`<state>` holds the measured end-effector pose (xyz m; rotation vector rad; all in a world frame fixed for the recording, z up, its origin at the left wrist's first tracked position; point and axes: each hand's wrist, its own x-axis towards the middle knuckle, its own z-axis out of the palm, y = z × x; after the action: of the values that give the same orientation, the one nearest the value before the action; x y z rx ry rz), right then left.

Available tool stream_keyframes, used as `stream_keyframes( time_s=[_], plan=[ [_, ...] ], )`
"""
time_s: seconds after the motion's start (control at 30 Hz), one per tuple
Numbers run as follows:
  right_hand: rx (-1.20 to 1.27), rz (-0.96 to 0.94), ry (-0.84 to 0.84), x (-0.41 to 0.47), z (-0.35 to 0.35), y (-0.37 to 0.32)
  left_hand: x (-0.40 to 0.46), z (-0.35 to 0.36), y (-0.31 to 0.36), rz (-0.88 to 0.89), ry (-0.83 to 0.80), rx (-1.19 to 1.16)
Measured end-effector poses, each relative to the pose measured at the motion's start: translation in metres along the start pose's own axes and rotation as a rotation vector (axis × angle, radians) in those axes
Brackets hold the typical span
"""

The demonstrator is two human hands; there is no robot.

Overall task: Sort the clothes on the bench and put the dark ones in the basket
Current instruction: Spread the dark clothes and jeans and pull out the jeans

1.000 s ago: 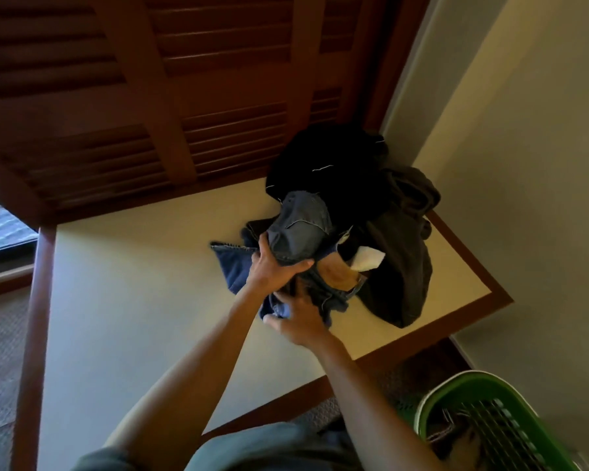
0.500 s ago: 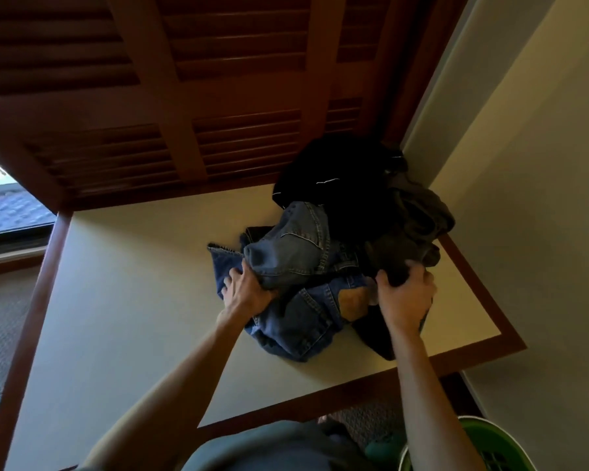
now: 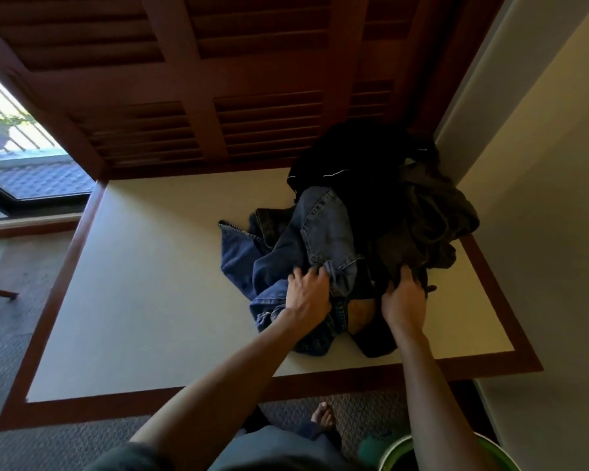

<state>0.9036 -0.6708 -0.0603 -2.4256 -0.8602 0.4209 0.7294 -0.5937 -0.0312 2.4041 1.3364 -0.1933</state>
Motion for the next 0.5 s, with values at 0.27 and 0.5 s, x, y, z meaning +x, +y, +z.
stream_keyframes(
  time_s=[0.27,0.5],
  plan=[
    [0.040,-0.223,0.092,-0.060,0.020,-0.053,-0.029,-0.014,-0.053,-0.188,0.220,-0.265],
    [0.242,-0.400,0.143,-0.115,0.048,-0.116,-0.055,-0.075,-0.166,-0.337,0.373,-0.589]
  ],
)
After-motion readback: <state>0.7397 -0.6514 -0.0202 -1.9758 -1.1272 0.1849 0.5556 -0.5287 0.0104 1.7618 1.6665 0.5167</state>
